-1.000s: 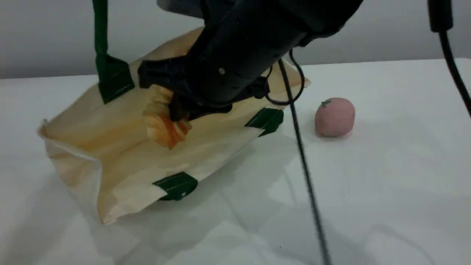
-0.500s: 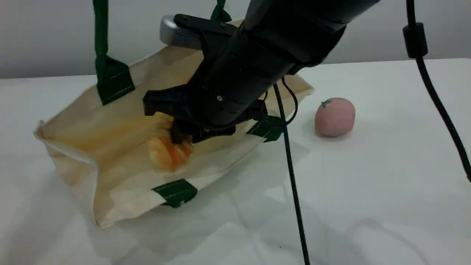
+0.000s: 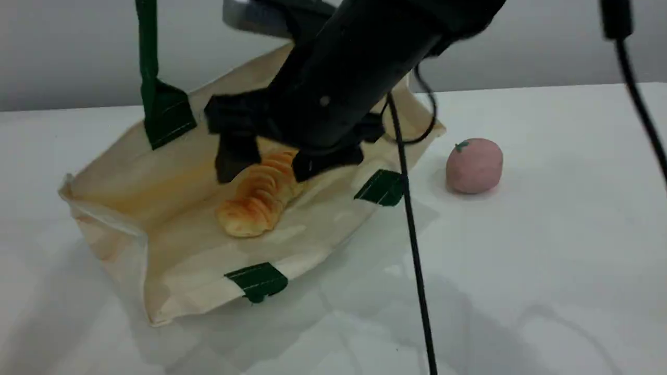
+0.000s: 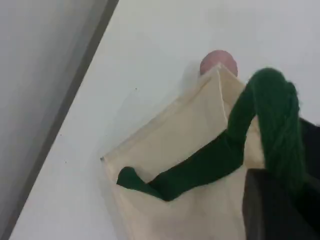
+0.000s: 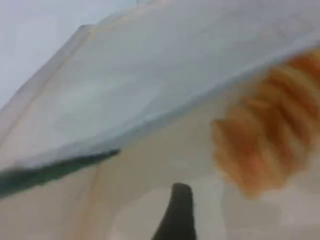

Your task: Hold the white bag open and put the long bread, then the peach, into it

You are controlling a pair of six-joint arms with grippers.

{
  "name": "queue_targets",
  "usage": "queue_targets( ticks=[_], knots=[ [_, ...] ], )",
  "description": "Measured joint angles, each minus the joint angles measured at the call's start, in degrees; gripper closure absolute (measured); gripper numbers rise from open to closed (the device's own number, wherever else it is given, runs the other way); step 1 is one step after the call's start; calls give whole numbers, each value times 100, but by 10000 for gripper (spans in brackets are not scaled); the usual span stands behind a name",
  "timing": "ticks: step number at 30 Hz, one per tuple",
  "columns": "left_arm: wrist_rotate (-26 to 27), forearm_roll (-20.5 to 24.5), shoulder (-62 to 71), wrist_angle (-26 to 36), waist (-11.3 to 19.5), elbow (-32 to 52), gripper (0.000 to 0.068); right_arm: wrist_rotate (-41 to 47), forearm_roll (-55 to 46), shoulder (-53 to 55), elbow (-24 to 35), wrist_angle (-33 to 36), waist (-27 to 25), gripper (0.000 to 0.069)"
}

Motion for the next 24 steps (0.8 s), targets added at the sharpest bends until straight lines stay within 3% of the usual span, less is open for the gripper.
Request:
queue_targets(
  ticks=[15,24],
  knots=[
    [0,5,0,0,0,0,580,0,-435,-372,0,1656,-1547,104],
    [-5,5,0,0,0,0,580,-137,-430,-367,0,1919,-2659,104]
  ],
)
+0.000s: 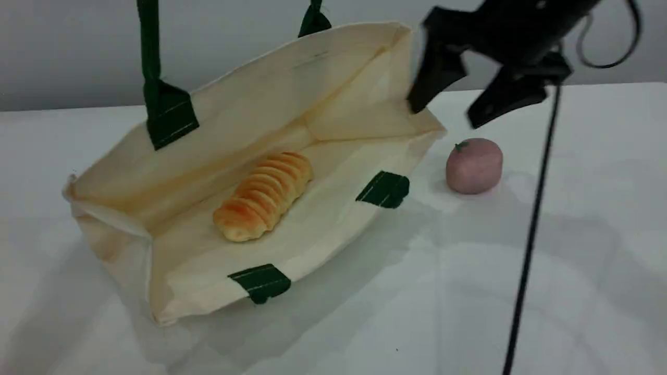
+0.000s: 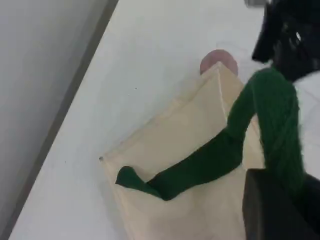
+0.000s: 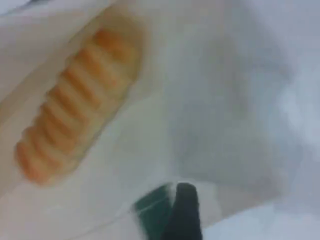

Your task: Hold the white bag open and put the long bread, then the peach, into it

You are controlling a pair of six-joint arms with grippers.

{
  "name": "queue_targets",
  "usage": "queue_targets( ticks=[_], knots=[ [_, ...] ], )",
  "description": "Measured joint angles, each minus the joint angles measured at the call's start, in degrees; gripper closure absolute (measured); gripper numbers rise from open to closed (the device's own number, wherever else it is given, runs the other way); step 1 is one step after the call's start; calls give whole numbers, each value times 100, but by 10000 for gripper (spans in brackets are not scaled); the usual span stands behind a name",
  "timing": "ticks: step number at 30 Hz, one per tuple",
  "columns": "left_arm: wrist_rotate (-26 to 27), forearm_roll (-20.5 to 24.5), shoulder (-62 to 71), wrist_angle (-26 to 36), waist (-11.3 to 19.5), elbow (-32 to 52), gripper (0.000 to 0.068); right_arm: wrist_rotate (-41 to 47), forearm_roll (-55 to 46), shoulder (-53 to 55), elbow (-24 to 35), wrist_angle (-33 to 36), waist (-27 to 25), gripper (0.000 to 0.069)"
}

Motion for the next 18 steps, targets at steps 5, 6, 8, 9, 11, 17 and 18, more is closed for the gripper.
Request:
queue_targets(
  ticks=[5,6,8,9,11,17,18],
  knots=[
    [-4,0,0,0,0,0,580,0,-173,31,0,-207,-479,104],
    [-4,0,0,0,0,0,580,0,-241,36,0,-299,-495,104],
    [-41,0,0,0,0,0,580,0,-366,71,0,-500,-495,104],
    [-48,0,0,0,0,0,580,0,-404,101,0,-569,-489,104],
    [-48,0,0,0,0,0,580,0,-468,179,0,-715,-489,104],
    [-48,5,0,0,0,0,580,-17,-623,553,0,-900,-489,104],
    [-48,5,0,0,0,0,580,-17,-623,617,0,-944,-489,104]
  ],
)
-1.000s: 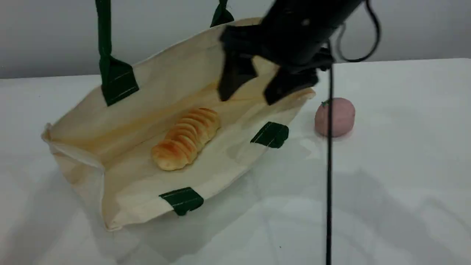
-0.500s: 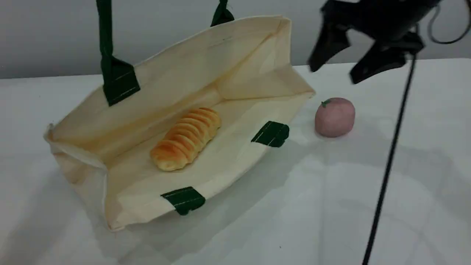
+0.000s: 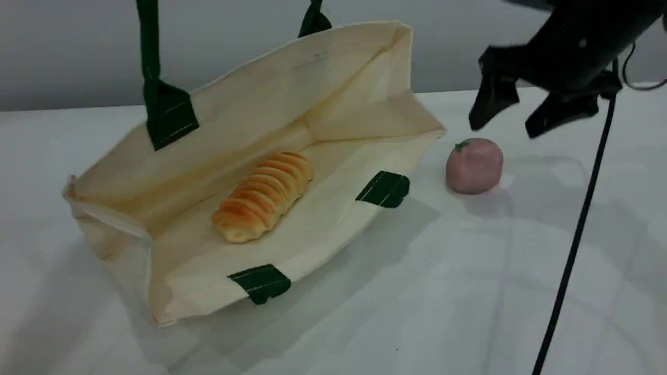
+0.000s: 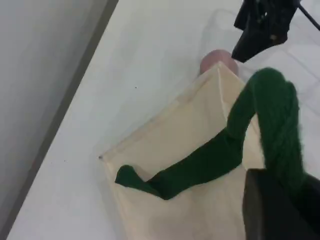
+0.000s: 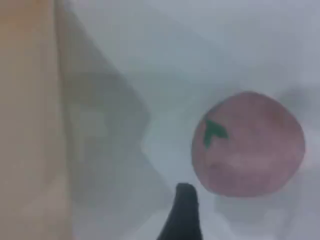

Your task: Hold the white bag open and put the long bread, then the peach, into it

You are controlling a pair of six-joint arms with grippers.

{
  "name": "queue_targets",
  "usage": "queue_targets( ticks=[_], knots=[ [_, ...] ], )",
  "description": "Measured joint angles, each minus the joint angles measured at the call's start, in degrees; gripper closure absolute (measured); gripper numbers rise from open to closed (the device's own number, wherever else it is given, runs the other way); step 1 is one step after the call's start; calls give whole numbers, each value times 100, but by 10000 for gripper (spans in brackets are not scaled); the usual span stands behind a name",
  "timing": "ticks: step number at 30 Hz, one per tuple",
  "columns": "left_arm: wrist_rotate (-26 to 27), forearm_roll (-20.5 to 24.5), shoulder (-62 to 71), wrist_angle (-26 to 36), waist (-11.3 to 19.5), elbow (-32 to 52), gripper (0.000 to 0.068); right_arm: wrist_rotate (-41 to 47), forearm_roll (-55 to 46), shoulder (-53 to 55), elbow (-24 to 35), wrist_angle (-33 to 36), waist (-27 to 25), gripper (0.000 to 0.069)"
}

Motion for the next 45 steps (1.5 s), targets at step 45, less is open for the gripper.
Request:
queue_targets(
  ticks=[45],
  knots=[
    [5,0,0,-6,0,0,580,-43,47,908,-467,-394,220,215]
  ],
)
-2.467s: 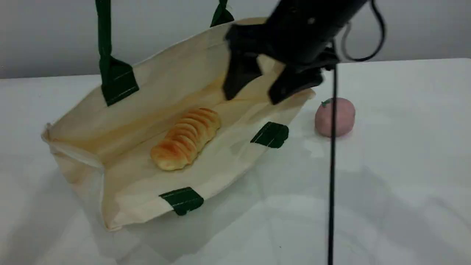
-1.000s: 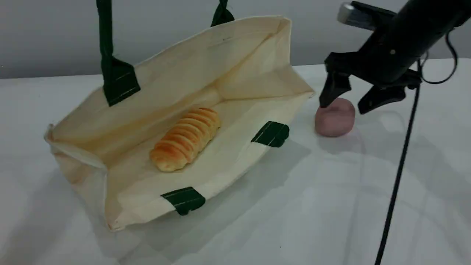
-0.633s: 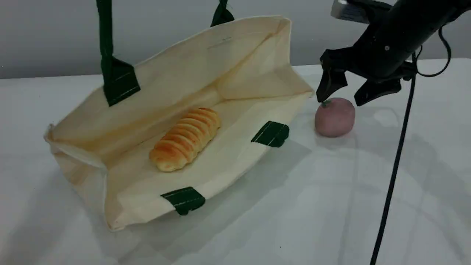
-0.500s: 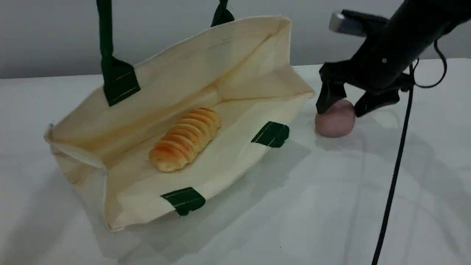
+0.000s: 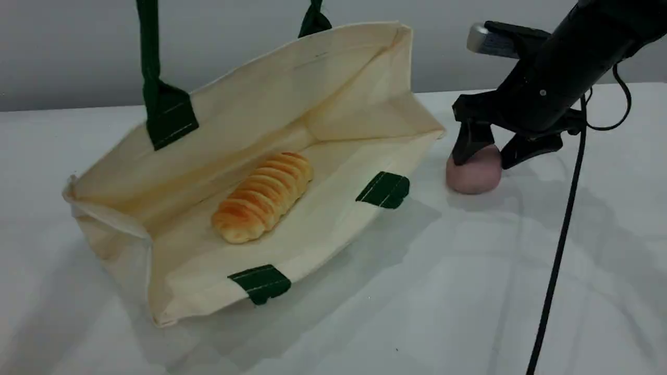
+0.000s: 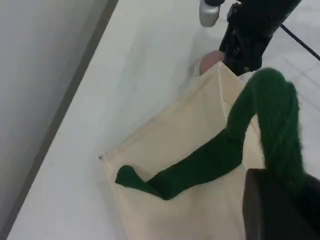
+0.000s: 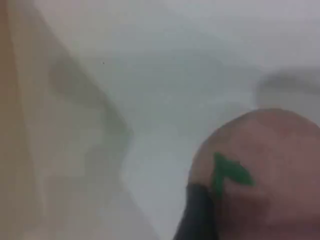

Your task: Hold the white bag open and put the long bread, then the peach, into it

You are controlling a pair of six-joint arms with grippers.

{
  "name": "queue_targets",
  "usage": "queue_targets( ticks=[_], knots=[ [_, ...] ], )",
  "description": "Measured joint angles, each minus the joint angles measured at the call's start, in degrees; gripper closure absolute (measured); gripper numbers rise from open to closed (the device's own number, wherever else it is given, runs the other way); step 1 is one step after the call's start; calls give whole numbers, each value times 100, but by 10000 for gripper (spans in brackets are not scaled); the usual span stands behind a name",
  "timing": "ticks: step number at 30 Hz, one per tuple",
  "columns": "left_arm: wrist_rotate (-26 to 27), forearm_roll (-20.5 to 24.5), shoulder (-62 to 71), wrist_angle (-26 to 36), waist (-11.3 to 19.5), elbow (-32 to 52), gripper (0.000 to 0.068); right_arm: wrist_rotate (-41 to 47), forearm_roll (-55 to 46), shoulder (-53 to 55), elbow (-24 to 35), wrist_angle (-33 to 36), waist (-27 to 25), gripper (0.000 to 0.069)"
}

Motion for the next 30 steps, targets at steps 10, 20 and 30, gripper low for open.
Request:
queue_targets(
  ticks=[10,20,30],
  knots=[
    [0,0,0,0,0,0,580,-40,-156,0,0,118,0,569],
    [0,0,0,0,0,0,580,97,-489,-358,31,620,-278,651],
    [-108,293,0,0,0,0,580,412,-788,-1330,405,689,-282,654]
  ],
)
